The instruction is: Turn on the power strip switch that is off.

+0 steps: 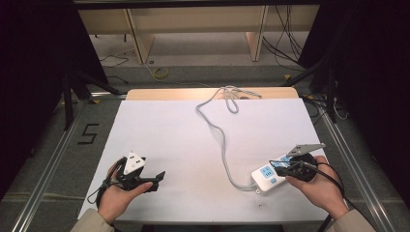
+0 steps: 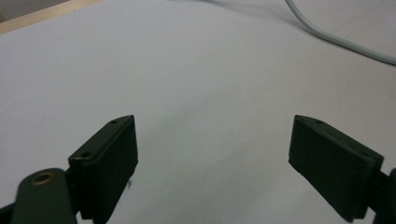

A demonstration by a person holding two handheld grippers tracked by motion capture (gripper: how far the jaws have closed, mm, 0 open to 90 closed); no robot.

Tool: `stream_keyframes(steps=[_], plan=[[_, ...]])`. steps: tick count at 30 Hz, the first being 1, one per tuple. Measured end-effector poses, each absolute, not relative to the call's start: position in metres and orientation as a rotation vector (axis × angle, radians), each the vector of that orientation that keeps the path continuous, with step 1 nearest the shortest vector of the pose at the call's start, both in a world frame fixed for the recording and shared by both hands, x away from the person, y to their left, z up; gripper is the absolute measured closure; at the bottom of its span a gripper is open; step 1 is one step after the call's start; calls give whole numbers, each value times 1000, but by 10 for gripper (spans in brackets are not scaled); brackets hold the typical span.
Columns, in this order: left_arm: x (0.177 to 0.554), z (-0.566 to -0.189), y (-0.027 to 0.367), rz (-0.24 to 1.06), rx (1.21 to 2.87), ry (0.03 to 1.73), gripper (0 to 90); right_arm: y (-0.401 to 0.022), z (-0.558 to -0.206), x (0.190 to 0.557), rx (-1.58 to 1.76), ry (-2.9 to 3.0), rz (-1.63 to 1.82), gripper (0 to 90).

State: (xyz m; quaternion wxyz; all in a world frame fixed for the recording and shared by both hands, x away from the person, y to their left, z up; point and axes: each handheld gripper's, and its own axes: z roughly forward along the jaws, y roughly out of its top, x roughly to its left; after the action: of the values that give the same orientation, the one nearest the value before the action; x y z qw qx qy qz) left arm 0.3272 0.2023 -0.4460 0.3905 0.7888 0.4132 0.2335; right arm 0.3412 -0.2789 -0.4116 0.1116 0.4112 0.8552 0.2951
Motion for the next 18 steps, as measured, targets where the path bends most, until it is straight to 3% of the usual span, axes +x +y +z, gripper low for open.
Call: stream_keyframes(steps=[18], plan=[[327, -446, 202, 594, 2004, 1049, 152, -271, -417, 343, 1195, 2571, 815, 900]])
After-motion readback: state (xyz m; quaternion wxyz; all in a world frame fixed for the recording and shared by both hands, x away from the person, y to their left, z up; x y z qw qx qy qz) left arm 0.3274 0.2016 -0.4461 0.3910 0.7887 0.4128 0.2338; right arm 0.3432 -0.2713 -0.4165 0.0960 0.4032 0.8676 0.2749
